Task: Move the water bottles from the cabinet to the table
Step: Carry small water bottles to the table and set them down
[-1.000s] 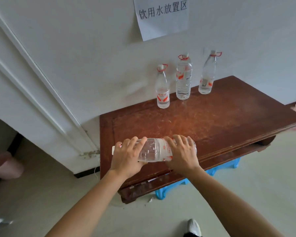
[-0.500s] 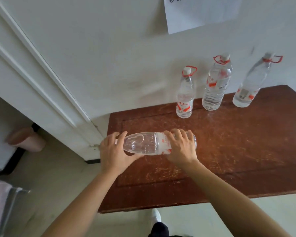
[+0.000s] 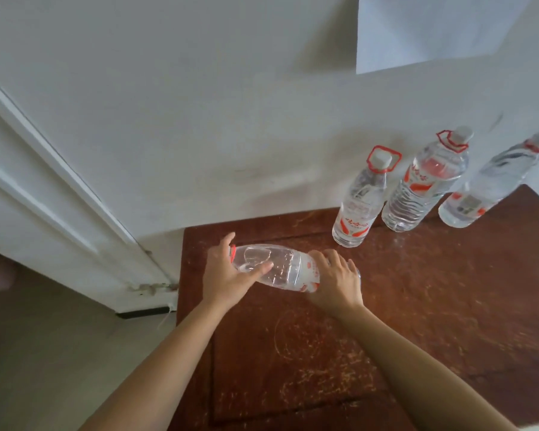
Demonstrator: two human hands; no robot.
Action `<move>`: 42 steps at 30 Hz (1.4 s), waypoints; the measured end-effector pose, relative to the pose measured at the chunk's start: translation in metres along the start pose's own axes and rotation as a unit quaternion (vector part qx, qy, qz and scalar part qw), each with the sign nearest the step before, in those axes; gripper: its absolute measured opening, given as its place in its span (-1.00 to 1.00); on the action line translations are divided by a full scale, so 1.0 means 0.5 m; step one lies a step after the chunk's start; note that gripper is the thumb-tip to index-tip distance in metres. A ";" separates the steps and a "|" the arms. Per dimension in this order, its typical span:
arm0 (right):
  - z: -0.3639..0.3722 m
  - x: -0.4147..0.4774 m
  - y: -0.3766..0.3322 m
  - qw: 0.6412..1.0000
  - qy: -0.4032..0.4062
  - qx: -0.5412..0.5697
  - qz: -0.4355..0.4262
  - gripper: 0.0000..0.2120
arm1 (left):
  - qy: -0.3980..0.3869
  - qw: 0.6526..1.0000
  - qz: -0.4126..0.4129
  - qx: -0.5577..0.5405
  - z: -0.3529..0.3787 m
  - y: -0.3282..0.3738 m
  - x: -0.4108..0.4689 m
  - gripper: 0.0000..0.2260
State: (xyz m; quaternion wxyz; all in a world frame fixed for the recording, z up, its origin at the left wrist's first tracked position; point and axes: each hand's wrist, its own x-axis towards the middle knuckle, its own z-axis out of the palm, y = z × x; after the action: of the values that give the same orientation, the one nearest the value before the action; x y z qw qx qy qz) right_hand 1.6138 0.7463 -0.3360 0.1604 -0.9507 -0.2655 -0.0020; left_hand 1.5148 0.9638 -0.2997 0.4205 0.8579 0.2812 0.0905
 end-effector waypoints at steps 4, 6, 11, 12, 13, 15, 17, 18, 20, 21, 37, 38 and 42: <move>0.020 0.090 -0.015 0.997 0.007 0.076 0.029 -0.28 | 0.067 0.978 0.135 0.146 -0.018 0.041 0.108 -0.03; 0.033 0.141 -0.019 0.993 0.008 0.114 0.035 -0.26 | 0.092 0.961 0.181 0.186 -0.019 0.061 0.155 -0.05; 0.057 0.237 -0.049 0.978 -0.004 0.205 0.045 -0.25 | 0.157 0.938 0.245 0.186 -0.014 0.128 0.230 -0.21; 0.064 0.253 -0.050 0.974 -0.009 0.221 0.053 -0.24 | 0.158 0.934 0.259 0.188 -0.006 0.142 0.248 -0.24; 0.073 0.265 -0.050 0.970 -0.013 0.238 0.056 -0.23 | 0.154 0.929 0.274 0.195 0.001 0.154 0.263 -0.27; 0.085 0.277 -0.048 0.964 -0.017 0.261 0.056 -0.19 | 0.146 0.913 0.301 0.232 0.006 0.167 0.284 -0.32; 0.089 0.285 -0.033 0.960 -0.030 0.271 0.055 -0.14 | 0.156 0.888 0.324 0.286 0.010 0.171 0.295 -0.33; 0.088 0.287 -0.024 0.959 -0.041 0.276 0.050 -0.12 | 0.168 0.876 0.333 0.307 0.013 0.169 0.297 -0.33; 0.087 0.282 -0.011 0.955 -0.062 0.288 0.038 -0.10 | 0.186 0.862 0.351 0.314 0.021 0.163 0.294 -0.28; 0.087 0.282 0.000 0.953 -0.069 0.294 0.038 -0.09 | 0.186 0.863 0.362 0.299 0.030 0.166 0.292 -0.24; 0.078 0.208 0.086 0.944 -0.151 0.269 0.116 -0.02 | -0.072 0.978 0.184 0.066 0.103 0.165 0.239 -0.32; 0.072 0.197 0.088 0.950 -0.155 0.242 0.117 -0.02 | -0.071 0.970 0.203 0.108 0.095 0.164 0.237 -0.31; 0.030 0.149 0.097 0.979 -0.157 0.099 0.087 -0.16 | -0.027 0.937 0.249 0.245 0.064 0.164 0.202 -0.32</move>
State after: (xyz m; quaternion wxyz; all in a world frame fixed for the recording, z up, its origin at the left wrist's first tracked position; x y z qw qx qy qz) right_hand 1.7011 0.7493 -0.3582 0.2093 -0.9380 -0.2027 0.1877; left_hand 1.6437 0.9588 -0.2648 0.1691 0.9789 0.0604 0.0978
